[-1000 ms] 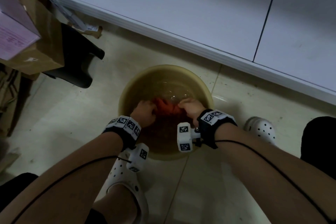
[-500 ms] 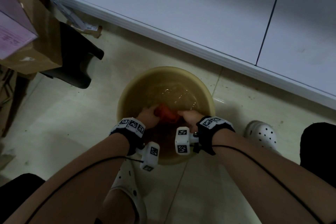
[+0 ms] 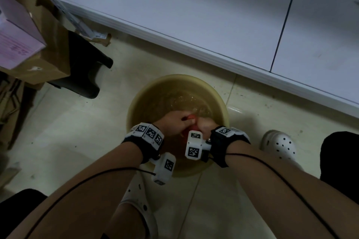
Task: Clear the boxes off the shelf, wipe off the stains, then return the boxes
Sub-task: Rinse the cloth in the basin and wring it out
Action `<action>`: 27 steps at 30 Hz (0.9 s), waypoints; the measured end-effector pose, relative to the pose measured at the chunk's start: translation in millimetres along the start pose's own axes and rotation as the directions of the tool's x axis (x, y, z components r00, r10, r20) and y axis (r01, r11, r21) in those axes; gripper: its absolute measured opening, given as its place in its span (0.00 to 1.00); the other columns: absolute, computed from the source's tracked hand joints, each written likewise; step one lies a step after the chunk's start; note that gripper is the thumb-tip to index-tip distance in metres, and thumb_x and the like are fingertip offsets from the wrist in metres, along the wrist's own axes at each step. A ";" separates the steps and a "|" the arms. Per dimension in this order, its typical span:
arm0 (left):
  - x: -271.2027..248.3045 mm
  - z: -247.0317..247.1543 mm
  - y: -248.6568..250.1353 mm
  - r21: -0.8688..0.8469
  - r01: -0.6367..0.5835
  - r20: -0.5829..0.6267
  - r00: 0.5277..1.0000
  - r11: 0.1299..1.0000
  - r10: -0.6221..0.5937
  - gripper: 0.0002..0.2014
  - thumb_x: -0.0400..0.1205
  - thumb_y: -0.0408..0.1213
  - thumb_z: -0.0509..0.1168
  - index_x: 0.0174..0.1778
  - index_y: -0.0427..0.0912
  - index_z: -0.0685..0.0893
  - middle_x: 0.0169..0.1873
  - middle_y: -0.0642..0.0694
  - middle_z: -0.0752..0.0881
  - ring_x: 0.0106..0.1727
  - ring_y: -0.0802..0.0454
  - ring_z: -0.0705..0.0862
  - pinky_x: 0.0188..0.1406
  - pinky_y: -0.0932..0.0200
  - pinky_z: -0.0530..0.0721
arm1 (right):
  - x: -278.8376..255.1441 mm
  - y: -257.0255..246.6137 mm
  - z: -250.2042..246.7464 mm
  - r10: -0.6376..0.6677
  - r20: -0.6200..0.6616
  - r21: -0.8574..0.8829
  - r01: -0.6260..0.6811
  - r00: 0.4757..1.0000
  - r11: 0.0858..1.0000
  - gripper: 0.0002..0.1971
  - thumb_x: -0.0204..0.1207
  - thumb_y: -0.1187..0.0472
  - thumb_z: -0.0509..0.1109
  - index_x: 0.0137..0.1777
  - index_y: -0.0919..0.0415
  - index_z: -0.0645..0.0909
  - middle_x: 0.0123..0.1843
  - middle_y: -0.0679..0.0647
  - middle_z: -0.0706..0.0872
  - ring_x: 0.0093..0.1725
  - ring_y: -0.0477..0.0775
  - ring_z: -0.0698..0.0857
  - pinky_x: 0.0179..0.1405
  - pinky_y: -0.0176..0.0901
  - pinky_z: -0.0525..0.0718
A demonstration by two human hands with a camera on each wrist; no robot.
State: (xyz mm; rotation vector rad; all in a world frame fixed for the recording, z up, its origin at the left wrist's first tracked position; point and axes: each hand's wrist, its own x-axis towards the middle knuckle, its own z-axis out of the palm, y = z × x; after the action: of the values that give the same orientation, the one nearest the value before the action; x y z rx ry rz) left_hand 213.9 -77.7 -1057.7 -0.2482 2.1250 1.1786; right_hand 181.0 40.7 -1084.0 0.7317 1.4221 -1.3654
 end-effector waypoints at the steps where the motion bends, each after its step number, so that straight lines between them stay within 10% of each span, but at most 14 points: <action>1: 0.8 -2.8 -2.6 0.093 0.028 -0.030 0.999 0.995 -0.026 0.11 0.86 0.42 0.57 0.54 0.41 0.81 0.47 0.44 0.83 0.47 0.52 0.80 0.41 0.65 0.76 | 0.5 4.2 1.9 -0.003 0.024 -0.027 0.004 1.000 1.000 0.16 0.85 0.60 0.56 0.69 0.65 0.75 0.40 0.52 0.78 0.37 0.49 0.78 0.40 0.41 0.79; 6: 1.6 -21.5 -32.2 0.228 0.220 -0.304 0.941 0.948 -0.146 0.17 0.88 0.42 0.54 0.67 0.36 0.76 0.61 0.36 0.83 0.61 0.40 0.82 0.59 0.52 0.78 | 1.3 -2.1 -3.1 -0.043 -0.035 0.012 0.044 0.998 0.999 0.06 0.81 0.59 0.65 0.47 0.61 0.79 0.45 0.58 0.84 0.45 0.56 0.84 0.51 0.50 0.84; 10: 1.0 -24.6 -56.8 0.363 0.397 -0.276 0.910 0.843 -0.310 0.22 0.87 0.42 0.55 0.76 0.39 0.66 0.69 0.33 0.73 0.67 0.35 0.77 0.65 0.45 0.78 | 8.4 -5.5 -16.0 -0.137 -0.200 -0.140 0.110 0.970 0.984 0.19 0.77 0.69 0.69 0.68 0.67 0.77 0.66 0.63 0.81 0.67 0.63 0.79 0.69 0.52 0.78; 15: 6.5 -7.2 -55.2 0.642 0.099 -0.183 0.983 0.761 0.026 0.31 0.83 0.40 0.58 0.82 0.54 0.55 0.82 0.49 0.53 0.79 0.37 0.62 0.76 0.42 0.68 | 13.8 0.0 -11.6 -0.163 -0.179 -0.270 0.110 0.970 0.956 0.25 0.78 0.68 0.67 0.75 0.60 0.71 0.72 0.62 0.77 0.70 0.61 0.77 0.73 0.53 0.74; 18: 9.0 9.8 -57.0 0.749 0.042 -0.004 0.998 0.662 -0.059 0.36 0.83 0.44 0.60 0.83 0.59 0.47 0.83 0.55 0.51 0.80 0.41 0.60 0.75 0.39 0.64 | 12.1 -1.2 -14.8 -0.160 -0.136 -0.356 0.102 0.978 0.929 0.24 0.80 0.70 0.63 0.77 0.63 0.69 0.74 0.62 0.75 0.73 0.60 0.75 0.75 0.49 0.71; 23: 19.2 2.8 -45.8 0.772 0.239 -0.143 0.968 0.590 -0.205 0.24 0.82 0.43 0.60 0.76 0.49 0.67 0.71 0.43 0.74 0.71 0.42 0.74 0.73 0.43 0.68 | -1.1 -11.2 -20.0 -0.202 -0.068 -0.446 0.151 0.977 0.882 0.21 0.82 0.68 0.60 0.75 0.65 0.71 0.75 0.61 0.74 0.73 0.60 0.75 0.71 0.44 0.73; 27: 7.2 -16.6 -30.4 0.707 0.264 -0.113 0.958 0.656 -0.264 0.21 0.83 0.47 0.60 0.73 0.53 0.76 0.74 0.44 0.71 0.73 0.39 0.70 0.74 0.44 0.70 | -12.8 -19.3 -12.0 -0.275 -0.049 -0.419 0.230 0.960 0.878 0.19 0.82 0.64 0.61 0.72 0.58 0.76 0.75 0.55 0.75 0.63 0.53 0.81 0.63 0.39 0.78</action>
State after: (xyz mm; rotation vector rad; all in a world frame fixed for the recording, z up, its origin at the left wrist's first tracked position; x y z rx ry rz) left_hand 214.8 -107.4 -1077.0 -0.1823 2.2771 0.1143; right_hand 164.6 51.3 -1066.7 0.3533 1.8695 -1.1709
